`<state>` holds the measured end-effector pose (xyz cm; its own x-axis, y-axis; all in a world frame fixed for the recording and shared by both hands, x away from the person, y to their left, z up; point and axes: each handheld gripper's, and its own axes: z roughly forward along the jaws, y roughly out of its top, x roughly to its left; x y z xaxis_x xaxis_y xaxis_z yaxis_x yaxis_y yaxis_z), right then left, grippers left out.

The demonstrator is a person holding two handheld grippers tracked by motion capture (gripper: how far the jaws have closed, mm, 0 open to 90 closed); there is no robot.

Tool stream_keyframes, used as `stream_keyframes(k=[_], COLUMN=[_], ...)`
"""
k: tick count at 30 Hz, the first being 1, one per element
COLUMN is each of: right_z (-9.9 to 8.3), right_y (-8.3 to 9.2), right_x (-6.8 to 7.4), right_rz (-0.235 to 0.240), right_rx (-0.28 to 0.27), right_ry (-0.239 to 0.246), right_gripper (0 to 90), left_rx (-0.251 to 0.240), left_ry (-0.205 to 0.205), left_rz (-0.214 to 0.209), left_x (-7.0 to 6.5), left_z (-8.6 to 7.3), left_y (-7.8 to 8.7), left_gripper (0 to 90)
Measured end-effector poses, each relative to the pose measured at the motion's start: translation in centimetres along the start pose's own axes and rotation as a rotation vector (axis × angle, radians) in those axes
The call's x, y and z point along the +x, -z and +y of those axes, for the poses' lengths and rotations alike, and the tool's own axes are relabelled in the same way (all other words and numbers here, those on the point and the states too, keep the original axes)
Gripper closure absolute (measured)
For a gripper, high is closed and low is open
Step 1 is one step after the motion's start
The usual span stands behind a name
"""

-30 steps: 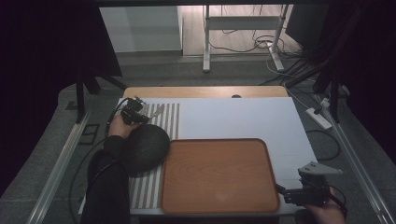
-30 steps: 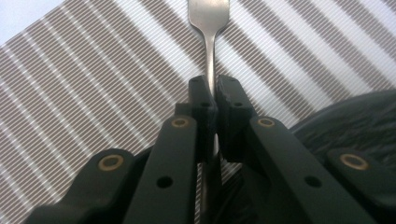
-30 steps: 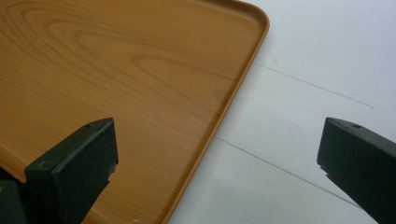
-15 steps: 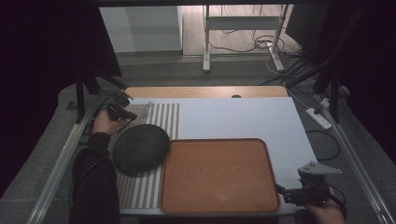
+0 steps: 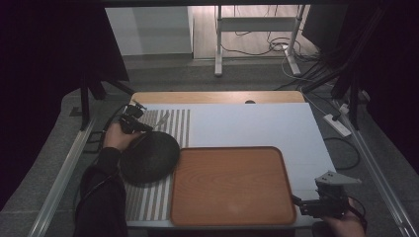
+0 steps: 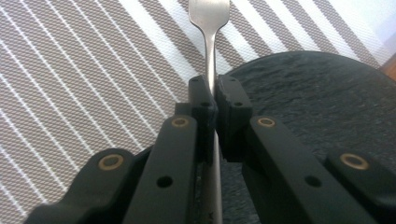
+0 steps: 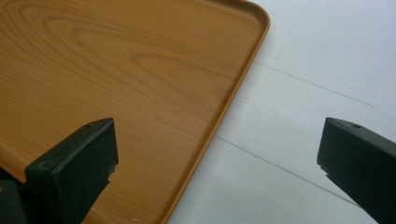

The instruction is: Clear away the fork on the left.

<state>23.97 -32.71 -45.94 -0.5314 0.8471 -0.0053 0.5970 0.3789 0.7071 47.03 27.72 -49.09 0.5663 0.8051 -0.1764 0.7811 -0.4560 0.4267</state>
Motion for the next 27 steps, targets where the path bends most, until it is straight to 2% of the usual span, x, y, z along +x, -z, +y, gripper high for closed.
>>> stream_keyframes(k=[4, 16, 27], right_z=[0.0, 0.0, 0.0], right_y=[0.0, 0.1, 0.1], right_x=[0.0, 0.1, 0.2], right_rz=[0.000, -0.002, 0.000], right_rx=[-0.001, -0.005, -0.009], right_ry=[0.003, 0.007, 0.015], right_gripper=[0.0, 0.0, 0.0], left_rx=[-0.017, -0.019, -0.026], left_ry=[0.000, 0.005, -0.013], left_rz=[-0.018, -0.021, -0.040], left_x=[-0.6, -3.2, -6.7], left_z=[-0.3, -1.2, -2.1], left_y=[-0.1, 0.0, -0.3], left_gripper=[84.8, 84.8, 84.8])
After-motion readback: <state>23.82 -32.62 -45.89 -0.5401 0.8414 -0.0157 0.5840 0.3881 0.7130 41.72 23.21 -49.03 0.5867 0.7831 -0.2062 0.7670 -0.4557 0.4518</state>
